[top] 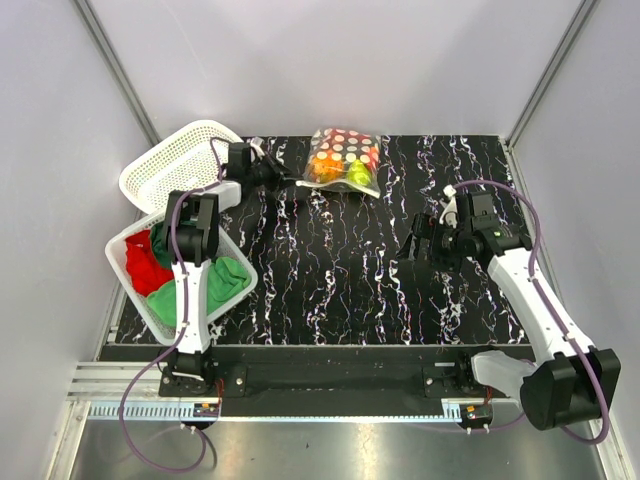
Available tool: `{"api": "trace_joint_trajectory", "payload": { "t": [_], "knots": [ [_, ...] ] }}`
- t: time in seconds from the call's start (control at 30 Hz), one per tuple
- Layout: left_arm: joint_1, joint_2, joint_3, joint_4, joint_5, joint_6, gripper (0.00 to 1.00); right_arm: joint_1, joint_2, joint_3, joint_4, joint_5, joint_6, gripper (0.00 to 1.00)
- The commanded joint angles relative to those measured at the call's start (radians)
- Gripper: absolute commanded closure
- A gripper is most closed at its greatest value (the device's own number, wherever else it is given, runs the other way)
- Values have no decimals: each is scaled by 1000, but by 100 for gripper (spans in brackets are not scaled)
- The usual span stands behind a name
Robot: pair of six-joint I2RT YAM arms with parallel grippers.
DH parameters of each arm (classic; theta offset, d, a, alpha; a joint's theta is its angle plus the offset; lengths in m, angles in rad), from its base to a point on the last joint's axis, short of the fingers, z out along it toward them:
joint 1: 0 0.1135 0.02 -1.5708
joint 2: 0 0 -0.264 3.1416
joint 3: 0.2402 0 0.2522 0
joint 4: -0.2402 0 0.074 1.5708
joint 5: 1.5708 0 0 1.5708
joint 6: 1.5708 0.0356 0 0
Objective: Open the zip-top bag and remove the fake food
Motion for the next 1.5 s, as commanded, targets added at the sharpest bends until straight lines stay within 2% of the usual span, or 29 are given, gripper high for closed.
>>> {"api": "trace_joint_trajectory", "payload": {
  "t": [0.0, 0.13, 0.3, 0.4, 0.53, 0.63, 0.8, 0.97, 1.07, 1.17, 1.2, 1.23, 1.37, 1.47],
  "knots": [
    [-22, -73, -46, 84, 62, -33, 100, -3, 21, 37, 64, -76, -1, 0],
    [-68, -187, -172, 111, 44, -67, 100, -1, 62, 40, 126, -53, 29, 0],
    [-205, -310, -356, 111, 10, -156, 100, -1, 116, 20, 296, -65, 52, 0],
    [-288, -405, -452, 72, -30, -203, 100, -1, 166, 0, 393, -91, 106, 0],
    [-375, -540, -503, -62, -81, -254, 100, 43, 228, 56, 413, -165, 91, 0],
    [-393, -587, -476, -172, -114, -309, 100, 80, 219, 60, 458, -144, -10, 0],
    [-398, -620, -358, -463, -162, -352, 100, 134, 165, 31, 582, -75, -161, 4],
    [-407, -641, -328, -585, -148, -500, 100, 229, 105, 36, 585, 19, -410, 7],
    [-415, -666, -327, -631, -151, -588, 100, 292, 99, 37, 597, 78, -503, 11],
    [-418, -676, -275, -749, -167, -630, 100, 318, 117, 52, 616, 102, -544, 23],
    [-420, -679, -258, -777, -177, -633, 100, 326, 134, 62, 619, 103, -554, 34],
    [-420, -680, -240, -810, -185, -639, 100, 330, 142, 69, 619, 108, -575, 37],
    [-420, -652, -143, -1040, -185, -676, 100, 365, 173, 105, 610, 72, -667, 36],
    [-420, -638, -85, -1112, -216, -667, 100, 401, 157, 96, 634, 82, -718, 34]
  ]
}}
